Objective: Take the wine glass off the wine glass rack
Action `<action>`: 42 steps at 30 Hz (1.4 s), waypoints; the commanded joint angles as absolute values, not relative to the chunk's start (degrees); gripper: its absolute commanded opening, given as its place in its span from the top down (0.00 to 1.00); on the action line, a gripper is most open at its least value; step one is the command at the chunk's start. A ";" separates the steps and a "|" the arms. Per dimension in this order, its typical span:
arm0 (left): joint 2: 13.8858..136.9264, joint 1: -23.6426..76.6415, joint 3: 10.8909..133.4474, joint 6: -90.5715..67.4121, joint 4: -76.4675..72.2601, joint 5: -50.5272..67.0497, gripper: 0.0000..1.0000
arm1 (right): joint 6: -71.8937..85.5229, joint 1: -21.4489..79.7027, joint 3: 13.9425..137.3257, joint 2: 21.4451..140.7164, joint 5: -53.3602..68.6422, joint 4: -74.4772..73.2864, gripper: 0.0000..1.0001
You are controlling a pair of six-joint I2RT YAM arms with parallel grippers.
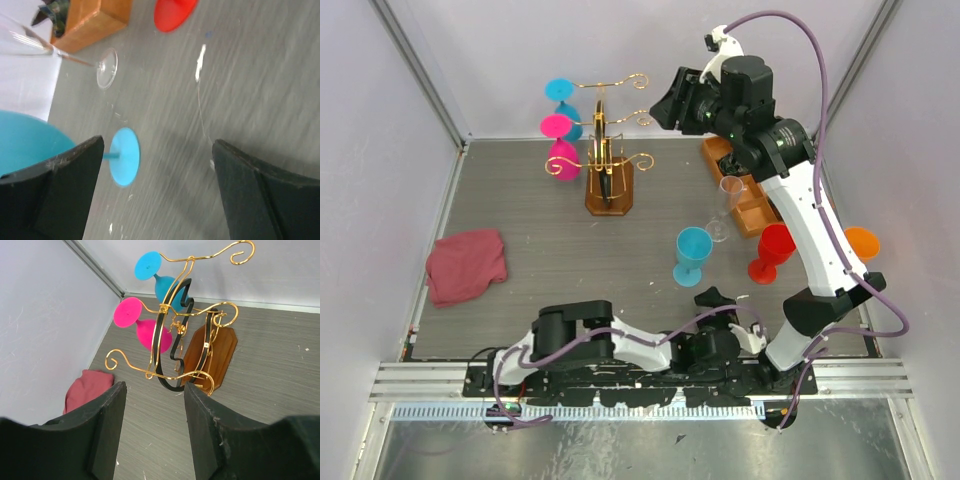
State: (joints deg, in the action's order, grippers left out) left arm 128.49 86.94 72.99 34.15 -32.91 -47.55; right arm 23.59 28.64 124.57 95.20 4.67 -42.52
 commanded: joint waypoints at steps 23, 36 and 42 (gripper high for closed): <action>66.83 76.18 65.80 -3.73 18.13 -47.30 0.10 | 22.93 27.95 123.07 94.79 5.18 -38.49 0.44; 62.53 56.19 70.90 -15.50 28.95 -59.52 0.09 | 13.05 37.61 142.52 121.86 -4.38 -42.36 0.40; 60.61 48.15 70.86 -18.21 29.81 -56.15 0.09 | 8.48 41.32 145.49 127.23 -8.51 -41.04 0.35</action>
